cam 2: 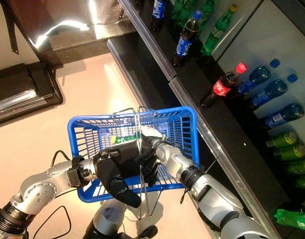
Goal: Pick up the drink and place into the basket.
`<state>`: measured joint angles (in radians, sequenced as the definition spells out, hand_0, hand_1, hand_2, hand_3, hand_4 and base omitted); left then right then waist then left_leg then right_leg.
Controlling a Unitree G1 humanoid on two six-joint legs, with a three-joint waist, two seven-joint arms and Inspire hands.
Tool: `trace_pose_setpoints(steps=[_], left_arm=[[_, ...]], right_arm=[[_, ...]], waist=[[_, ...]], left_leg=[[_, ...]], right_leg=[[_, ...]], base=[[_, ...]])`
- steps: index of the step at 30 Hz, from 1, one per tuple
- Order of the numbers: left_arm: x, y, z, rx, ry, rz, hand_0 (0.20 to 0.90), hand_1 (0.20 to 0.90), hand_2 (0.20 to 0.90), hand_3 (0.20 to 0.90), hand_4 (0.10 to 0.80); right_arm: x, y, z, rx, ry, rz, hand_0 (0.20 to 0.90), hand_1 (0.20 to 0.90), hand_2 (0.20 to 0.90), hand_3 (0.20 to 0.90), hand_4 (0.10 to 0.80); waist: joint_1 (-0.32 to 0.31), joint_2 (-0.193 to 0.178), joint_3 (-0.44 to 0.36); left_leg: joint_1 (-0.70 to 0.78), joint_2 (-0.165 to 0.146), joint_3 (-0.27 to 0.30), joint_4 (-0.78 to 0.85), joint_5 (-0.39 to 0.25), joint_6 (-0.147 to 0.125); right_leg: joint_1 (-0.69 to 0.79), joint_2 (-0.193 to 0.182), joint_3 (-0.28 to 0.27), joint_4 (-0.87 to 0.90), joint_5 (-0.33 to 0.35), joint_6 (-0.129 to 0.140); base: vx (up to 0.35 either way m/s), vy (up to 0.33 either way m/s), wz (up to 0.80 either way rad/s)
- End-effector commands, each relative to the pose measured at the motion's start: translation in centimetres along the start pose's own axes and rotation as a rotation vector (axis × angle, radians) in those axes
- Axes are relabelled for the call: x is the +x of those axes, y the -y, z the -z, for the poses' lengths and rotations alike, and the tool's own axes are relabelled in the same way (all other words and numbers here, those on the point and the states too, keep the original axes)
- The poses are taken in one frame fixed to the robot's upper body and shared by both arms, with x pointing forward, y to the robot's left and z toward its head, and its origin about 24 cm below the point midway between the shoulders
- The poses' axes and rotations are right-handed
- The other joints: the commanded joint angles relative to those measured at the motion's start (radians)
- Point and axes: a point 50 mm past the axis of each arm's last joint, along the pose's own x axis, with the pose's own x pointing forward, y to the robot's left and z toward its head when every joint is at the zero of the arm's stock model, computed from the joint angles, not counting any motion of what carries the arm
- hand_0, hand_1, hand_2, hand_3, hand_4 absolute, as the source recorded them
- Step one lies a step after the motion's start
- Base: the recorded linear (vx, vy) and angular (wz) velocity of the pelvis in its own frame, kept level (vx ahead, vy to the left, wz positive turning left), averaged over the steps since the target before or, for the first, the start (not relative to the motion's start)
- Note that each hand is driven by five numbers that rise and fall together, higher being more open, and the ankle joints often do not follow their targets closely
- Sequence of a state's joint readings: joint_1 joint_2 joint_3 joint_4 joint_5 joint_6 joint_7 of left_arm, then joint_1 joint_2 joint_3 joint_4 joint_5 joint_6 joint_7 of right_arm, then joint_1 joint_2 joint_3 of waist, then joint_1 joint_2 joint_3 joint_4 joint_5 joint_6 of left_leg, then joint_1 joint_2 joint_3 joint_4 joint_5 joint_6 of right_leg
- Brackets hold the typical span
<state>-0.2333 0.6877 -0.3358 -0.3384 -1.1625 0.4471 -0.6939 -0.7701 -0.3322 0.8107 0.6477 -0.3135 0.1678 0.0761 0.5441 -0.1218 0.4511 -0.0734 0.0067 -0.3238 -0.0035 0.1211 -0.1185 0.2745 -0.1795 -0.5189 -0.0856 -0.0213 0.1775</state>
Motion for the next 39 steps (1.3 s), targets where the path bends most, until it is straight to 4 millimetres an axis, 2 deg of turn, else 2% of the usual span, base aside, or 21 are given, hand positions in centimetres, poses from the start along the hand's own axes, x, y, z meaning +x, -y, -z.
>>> trace_pose_setpoints(steps=[1, 9, 10, 15, 39], left_arm=[[4.4, 8.2, -3.8, 0.067, 0.380, 0.684, 0.300, 0.300, 0.300, 0.200, 0.100], [4.6, 8.2, -3.9, 0.068, 0.382, 0.676, 0.300, 0.300, 0.300, 0.200, 0.100], [4.7, 8.2, -3.9, 0.067, 0.385, 0.675, 0.300, 0.300, 0.300, 0.200, 0.100], [4.5, 7.9, -4.0, 0.064, 0.403, 0.646, 0.300, 0.300, 0.300, 0.200, 0.100], [3.6, 6.0, -4.3, 0.095, 0.455, 0.438, 0.300, 0.300, 0.300, 0.200, 0.100]], right_arm=[[0.5, -1.2, -0.9, -0.040, 0.015, 0.012, 0.900, 0.900, 0.900, 0.900, 0.800], [0.5, -1.3, -0.8, -0.031, 0.009, 0.023, 0.900, 0.900, 0.900, 0.900, 0.800], [0.5, -1.2, -0.7, -0.027, 0.005, 0.028, 0.900, 0.900, 0.900, 0.900, 0.800], [0.3, -0.9, -0.6, -0.011, 0.012, 0.046, 0.900, 0.900, 0.900, 0.900, 0.800], [-1.0, 1.7, -0.8, -0.011, 0.056, 0.128, 0.900, 0.900, 0.900, 0.900, 0.800]], waist=[[-0.020, 0.011, -0.357], [-0.025, 0.012, -0.356], [-0.026, 0.015, -0.354], [-0.033, 0.014, -0.354], [-0.065, 0.007, -0.345]], left_leg=[[0.083, 0.008, 0.021, -0.084, -0.060, 0.022], [0.083, 0.009, 0.027, -0.084, -0.062, 0.023], [0.073, -0.003, 0.022, -0.084, -0.036, 0.031], [0.074, -0.001, 0.029, -0.084, -0.036, 0.030], [0.079, 0.008, 0.061, -0.084, -0.042, 0.030]], right_leg=[[-0.015, 0.030, -0.016, 0.033, -0.001, -0.032], [-0.017, 0.030, -0.013, 0.032, 0.001, -0.031], [-0.027, 0.020, -0.026, 0.034, 0.024, -0.032], [-0.028, 0.020, -0.023, 0.033, 0.025, -0.031], [-0.033, 0.020, -0.003, 0.034, 0.023, -0.031]], base=[[0.000, 0.000, 0.00], [-0.008, 0.009, 0.00], [-0.059, 0.073, 0.00], [-0.010, 0.018, 0.01], [0.000, 0.001, -0.01]])
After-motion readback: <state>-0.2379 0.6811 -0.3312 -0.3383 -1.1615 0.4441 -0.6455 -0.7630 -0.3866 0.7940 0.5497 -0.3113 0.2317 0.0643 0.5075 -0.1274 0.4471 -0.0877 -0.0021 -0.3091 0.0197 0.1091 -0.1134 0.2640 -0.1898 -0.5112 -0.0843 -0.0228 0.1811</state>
